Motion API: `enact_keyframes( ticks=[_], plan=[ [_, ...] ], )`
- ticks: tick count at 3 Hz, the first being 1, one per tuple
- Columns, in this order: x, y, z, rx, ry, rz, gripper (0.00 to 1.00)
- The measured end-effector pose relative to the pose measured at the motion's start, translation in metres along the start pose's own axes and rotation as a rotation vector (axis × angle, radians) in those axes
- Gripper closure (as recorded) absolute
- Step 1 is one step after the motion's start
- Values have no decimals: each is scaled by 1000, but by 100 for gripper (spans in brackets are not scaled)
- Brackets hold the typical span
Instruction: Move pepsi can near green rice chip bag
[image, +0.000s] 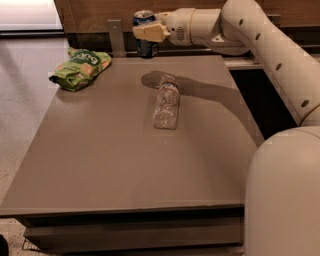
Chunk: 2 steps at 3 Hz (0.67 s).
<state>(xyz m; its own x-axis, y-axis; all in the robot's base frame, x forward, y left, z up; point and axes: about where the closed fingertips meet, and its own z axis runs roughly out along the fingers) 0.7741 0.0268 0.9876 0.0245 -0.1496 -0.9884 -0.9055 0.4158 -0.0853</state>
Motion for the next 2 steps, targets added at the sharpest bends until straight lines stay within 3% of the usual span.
enact_keyframes(
  ticks=[2],
  plan=[
    [19,7,66,-82,47,1,100]
  ],
)
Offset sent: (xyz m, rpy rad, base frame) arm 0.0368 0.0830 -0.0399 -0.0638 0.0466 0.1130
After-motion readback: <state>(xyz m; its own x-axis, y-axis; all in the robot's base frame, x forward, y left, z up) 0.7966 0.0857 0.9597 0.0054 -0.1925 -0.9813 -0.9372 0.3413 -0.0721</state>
